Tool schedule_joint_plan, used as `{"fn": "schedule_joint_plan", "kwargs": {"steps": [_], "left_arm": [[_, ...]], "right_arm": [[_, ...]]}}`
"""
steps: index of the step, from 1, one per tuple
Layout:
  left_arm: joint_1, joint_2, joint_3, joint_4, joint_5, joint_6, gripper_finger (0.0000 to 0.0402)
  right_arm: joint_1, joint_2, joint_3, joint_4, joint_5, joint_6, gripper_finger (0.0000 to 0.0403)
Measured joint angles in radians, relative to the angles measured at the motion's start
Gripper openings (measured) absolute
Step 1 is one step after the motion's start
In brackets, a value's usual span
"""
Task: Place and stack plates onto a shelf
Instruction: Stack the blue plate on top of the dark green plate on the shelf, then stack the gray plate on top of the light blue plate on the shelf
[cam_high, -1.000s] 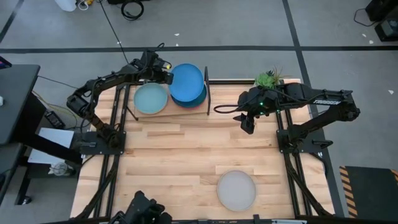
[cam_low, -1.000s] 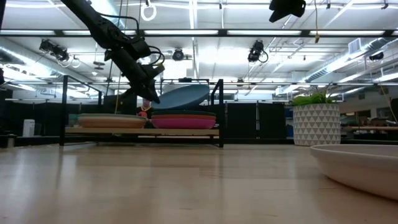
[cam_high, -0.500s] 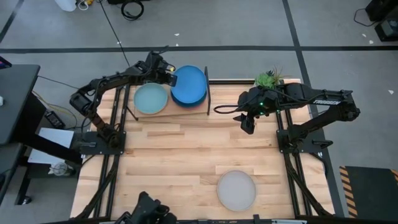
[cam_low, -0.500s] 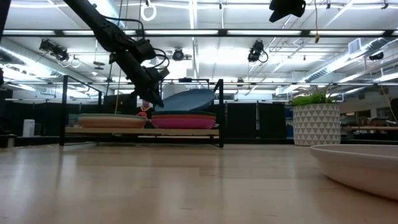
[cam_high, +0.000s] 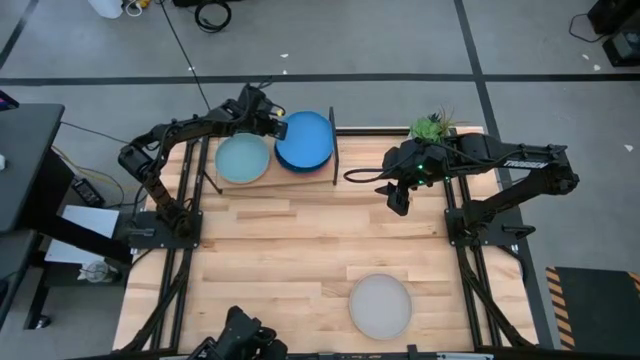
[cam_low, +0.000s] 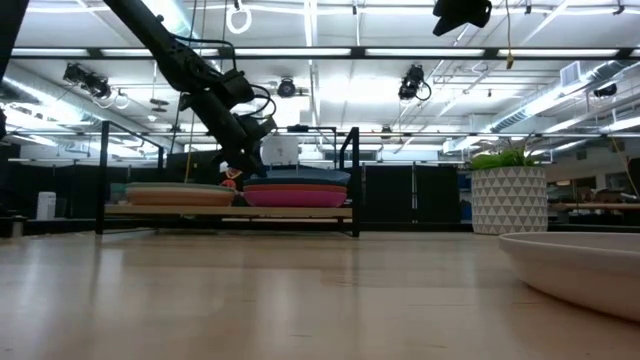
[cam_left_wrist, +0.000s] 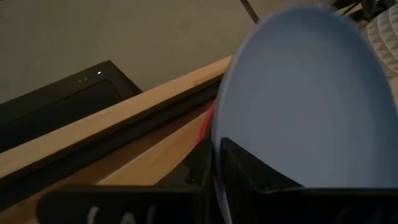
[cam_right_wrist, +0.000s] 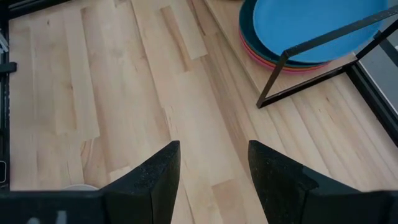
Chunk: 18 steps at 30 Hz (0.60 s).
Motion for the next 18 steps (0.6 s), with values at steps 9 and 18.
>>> {"fn": "schedule_joint_plan", "kwargs": {"steps": [9, 18], "left_arm": [[-0.002, 0.000, 0.000, 0.002, 0.000, 0.001, 0.0043], [-0.001, 0.000, 0.000, 0.005, 0.000, 0.026, 0.0050]], "right_arm": [[0.000, 0.000, 0.000, 0.000, 0.000, 0.000, 0.0195], [0.000, 0.000, 0.000, -0.001, 0.000, 0.000, 0.0195]]}}
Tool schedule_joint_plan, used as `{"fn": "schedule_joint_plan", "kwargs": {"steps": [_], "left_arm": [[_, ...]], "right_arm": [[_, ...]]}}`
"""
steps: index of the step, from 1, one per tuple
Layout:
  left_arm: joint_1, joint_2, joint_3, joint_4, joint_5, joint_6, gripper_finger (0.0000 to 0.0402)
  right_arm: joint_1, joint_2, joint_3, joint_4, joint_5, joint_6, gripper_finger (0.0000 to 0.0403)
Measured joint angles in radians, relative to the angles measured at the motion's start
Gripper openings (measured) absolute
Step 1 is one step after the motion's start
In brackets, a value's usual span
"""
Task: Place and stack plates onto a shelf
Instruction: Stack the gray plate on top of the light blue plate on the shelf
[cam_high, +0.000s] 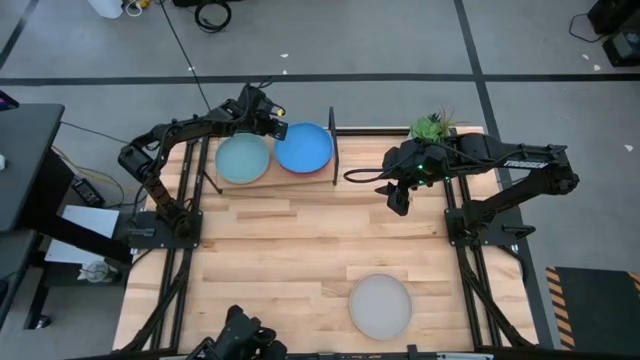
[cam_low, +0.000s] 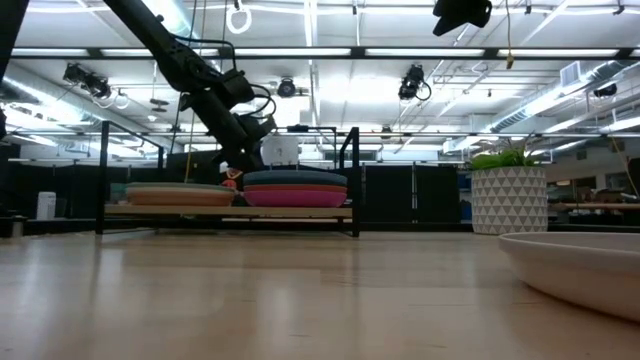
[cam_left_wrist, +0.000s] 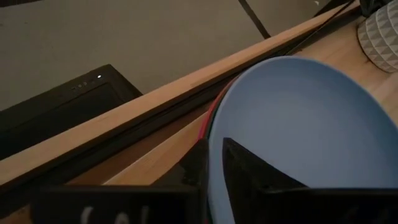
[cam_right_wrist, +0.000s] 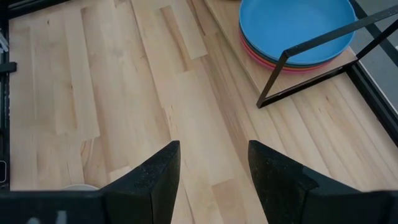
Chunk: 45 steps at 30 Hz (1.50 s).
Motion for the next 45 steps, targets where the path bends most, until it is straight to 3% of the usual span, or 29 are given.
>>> {"fn": "schedule_joint_plan", "kwargs": {"steps": [11, 25, 37, 45], "left_arm": [[-0.009, -0.084, 0.059, 0.006, 0.029, 0.152, 0.0150], [-0.043, -0.236, 0.064, -0.056, -0.007, 0.369, 0.0156], [-0.314, -0.475, -0.213, 0.103, 0.000, 0.439, 0.0156], [-0.589, -0.527, -0.372, 0.087, 0.014, 0.502, 0.0156]], "right_arm": [[0.000, 0.000, 0.000, -0.005, 0.000, 0.000, 0.0195], [0.000, 0.000, 0.000, 0.001, 0.009, 0.003, 0.0195], [0.029, 0.000, -0.011, 0.035, 0.016, 0.010, 0.0195], [0.088, 0.010, -0.206, 0.256, -0.013, 0.002, 0.0195]]}}
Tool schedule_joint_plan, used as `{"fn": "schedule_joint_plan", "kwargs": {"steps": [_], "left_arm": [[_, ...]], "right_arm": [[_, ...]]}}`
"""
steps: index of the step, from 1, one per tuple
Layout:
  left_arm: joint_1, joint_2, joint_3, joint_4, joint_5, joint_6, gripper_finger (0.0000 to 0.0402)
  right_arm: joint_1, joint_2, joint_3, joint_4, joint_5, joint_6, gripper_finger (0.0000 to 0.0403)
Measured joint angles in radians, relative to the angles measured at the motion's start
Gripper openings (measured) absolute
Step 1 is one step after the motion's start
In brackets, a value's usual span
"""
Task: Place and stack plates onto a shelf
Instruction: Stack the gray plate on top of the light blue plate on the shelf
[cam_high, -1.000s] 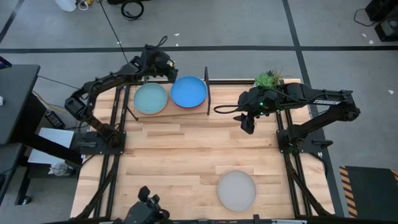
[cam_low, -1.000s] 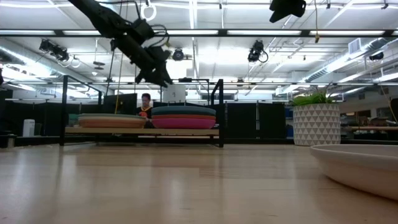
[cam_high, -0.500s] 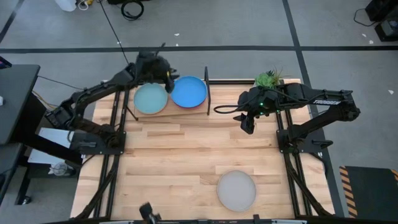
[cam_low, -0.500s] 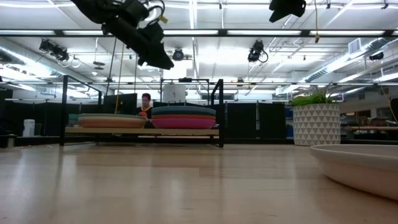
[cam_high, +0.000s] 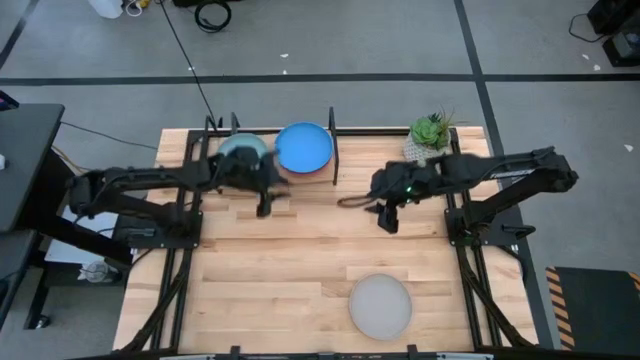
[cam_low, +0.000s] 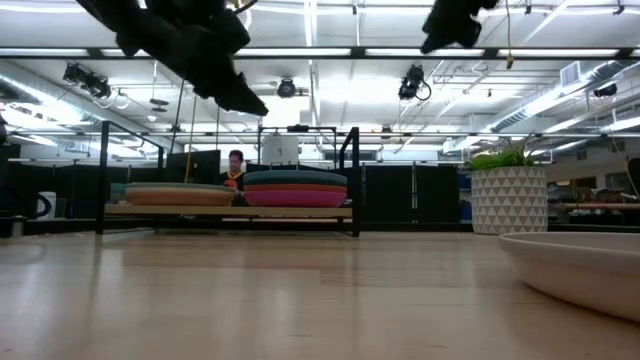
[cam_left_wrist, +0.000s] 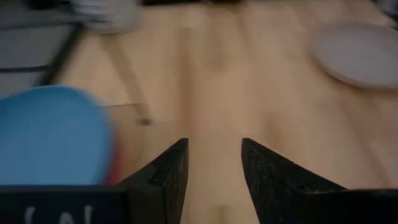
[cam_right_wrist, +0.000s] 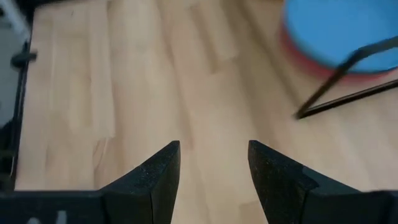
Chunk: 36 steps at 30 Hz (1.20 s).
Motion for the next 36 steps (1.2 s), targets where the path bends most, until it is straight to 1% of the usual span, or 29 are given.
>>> {"fn": "schedule_joint_plan", "kwargs": {"steps": [3, 5, 8, 11, 14, 15, 20, 22, 24, 26, 27, 32, 34, 36], "left_arm": [[-0.102, 0.001, -0.035, 0.009, 0.010, 0.009, 0.0156], [-0.167, 0.002, -0.056, 0.014, 0.012, -0.038, 0.0156], [-0.253, 0.002, -0.067, 0.017, 0.008, -0.143, 0.0156], [-0.340, 0.017, -0.067, 0.026, -0.073, -0.269, 0.0156], [-0.414, 0.046, -0.069, 0.030, -0.158, -0.331, 0.0156], [-0.433, 0.065, -0.069, 0.059, -0.172, -0.362, 0.0156], [-0.476, 0.146, -0.061, 0.143, -0.187, -0.487, 0.0156], [-0.489, 0.150, -0.063, 0.137, -0.183, -0.524, 0.0156], [-0.497, 0.165, -0.060, 0.173, -0.176, -0.552, 0.0156], [-0.504, 0.165, -0.063, 0.156, -0.174, -0.568, 0.0156], [-0.510, 0.167, -0.064, 0.173, -0.174, -0.579, 0.0156], [-0.547, 0.223, -0.062, 0.205, -0.177, -0.570, 0.0156], [-0.568, 0.230, -0.063, 0.194, -0.179, -0.549, 0.0156], [-0.583, 0.246, -0.059, 0.227, -0.188, -0.520, 0.0156]], "right_arm": [[0.025, 0.009, -0.094, 0.084, -0.055, -0.001, 0.0195], [0.046, 0.011, -0.156, 0.135, -0.080, 0.000, 0.0195], [0.086, 0.016, -0.245, 0.193, -0.087, -0.002, 0.0195], [0.128, 0.043, -0.312, 0.229, -0.066, 0.006, 0.0195], [0.180, 0.100, -0.343, 0.213, -0.066, 0.052, 0.0195], [0.203, 0.122, -0.347, 0.211, -0.066, 0.063, 0.0195], [0.314, 0.247, -0.349, 0.194, -0.069, 0.077, 0.0195], [0.347, 0.293, -0.336, 0.187, -0.078, 0.059, 0.0195], [0.376, 0.315, -0.326, 0.180, -0.080, 0.055, 0.0195], [0.393, 0.335, -0.317, 0.202, -0.082, 0.063, 0.0195], [0.399, 0.344, -0.316, 0.212, -0.082, 0.074, 0.0195], [0.402, 0.395, -0.315, 0.218, -0.096, 0.123, 0.0192], [0.398, 0.411, -0.315, 0.220, -0.099, 0.136, 0.0189], [0.396, 0.419, -0.315, 0.211, -0.100, 0.152, 0.0183]]}}
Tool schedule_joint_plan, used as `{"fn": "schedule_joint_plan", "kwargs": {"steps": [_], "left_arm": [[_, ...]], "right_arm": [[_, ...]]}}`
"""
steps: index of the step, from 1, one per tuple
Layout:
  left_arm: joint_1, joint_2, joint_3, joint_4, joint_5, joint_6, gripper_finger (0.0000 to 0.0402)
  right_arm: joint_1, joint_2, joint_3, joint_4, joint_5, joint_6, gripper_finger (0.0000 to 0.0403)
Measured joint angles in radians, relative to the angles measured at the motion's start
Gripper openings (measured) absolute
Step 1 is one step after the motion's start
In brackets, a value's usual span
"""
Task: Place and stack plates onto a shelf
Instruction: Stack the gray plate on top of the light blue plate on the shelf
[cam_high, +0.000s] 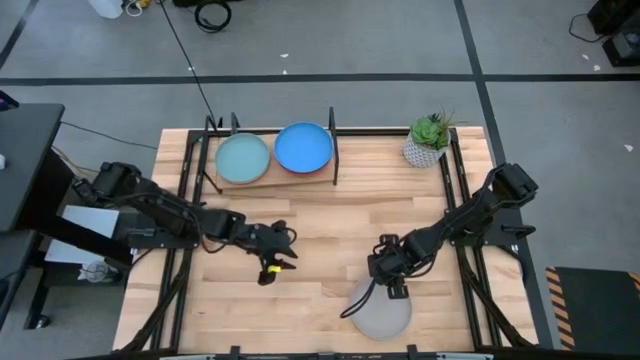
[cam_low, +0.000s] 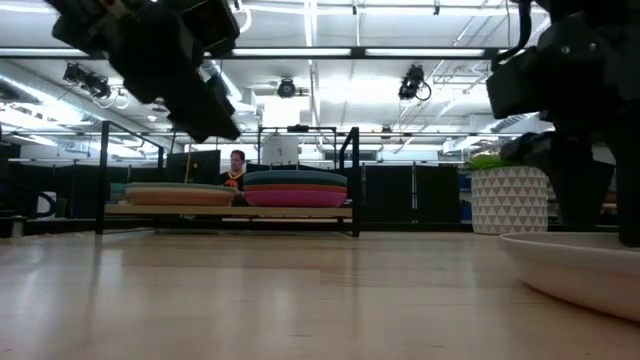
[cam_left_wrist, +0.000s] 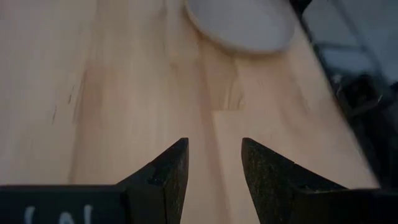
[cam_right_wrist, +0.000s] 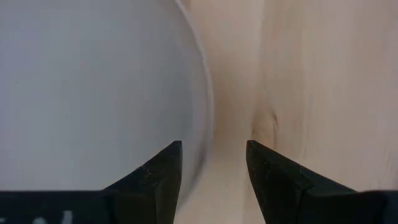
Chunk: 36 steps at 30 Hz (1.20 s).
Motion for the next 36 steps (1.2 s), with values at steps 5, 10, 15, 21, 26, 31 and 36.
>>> {"fn": "schedule_joint_plan", "kwargs": {"steps": [5, 10, 15, 21, 26, 31, 36], "left_arm": [[-0.022, -0.002, -0.002, 0.006, -0.007, 0.017, 0.0156], [-0.057, -0.002, -0.002, 0.017, -0.007, -0.034, 0.0156], [-0.085, -0.002, -0.002, 0.024, -0.009, -0.035, 0.0156], [-0.117, -0.002, -0.002, 0.026, -0.055, 0.075, 0.0156], [-0.135, -0.002, -0.002, 0.018, -0.152, 0.137, 0.0156], [-0.147, -0.002, -0.002, 0.017, -0.246, 0.179, 0.0164], [-0.174, 0.005, -0.003, 0.011, -0.348, 0.260, 0.0195]], "right_arm": [[-0.006, 0.011, 0.000, 0.001, -0.001, 0.014, 0.0151], [-0.014, 0.015, 0.000, 0.011, 0.007, 0.009, 0.0109], [-0.030, 0.013, 0.000, 0.004, 0.006, 0.032, 0.0067], [-0.059, 0.013, 0.001, -0.004, -0.033, 0.042, 0.0019], [-0.081, 0.013, 0.001, -0.014, -0.065, 0.066, 0.0012], [-0.093, 0.013, 0.001, -0.023, -0.069, 0.092, 0.0016], [-0.127, 0.013, 0.001, -0.025, -0.087, 0.111, 0.0015]]}}
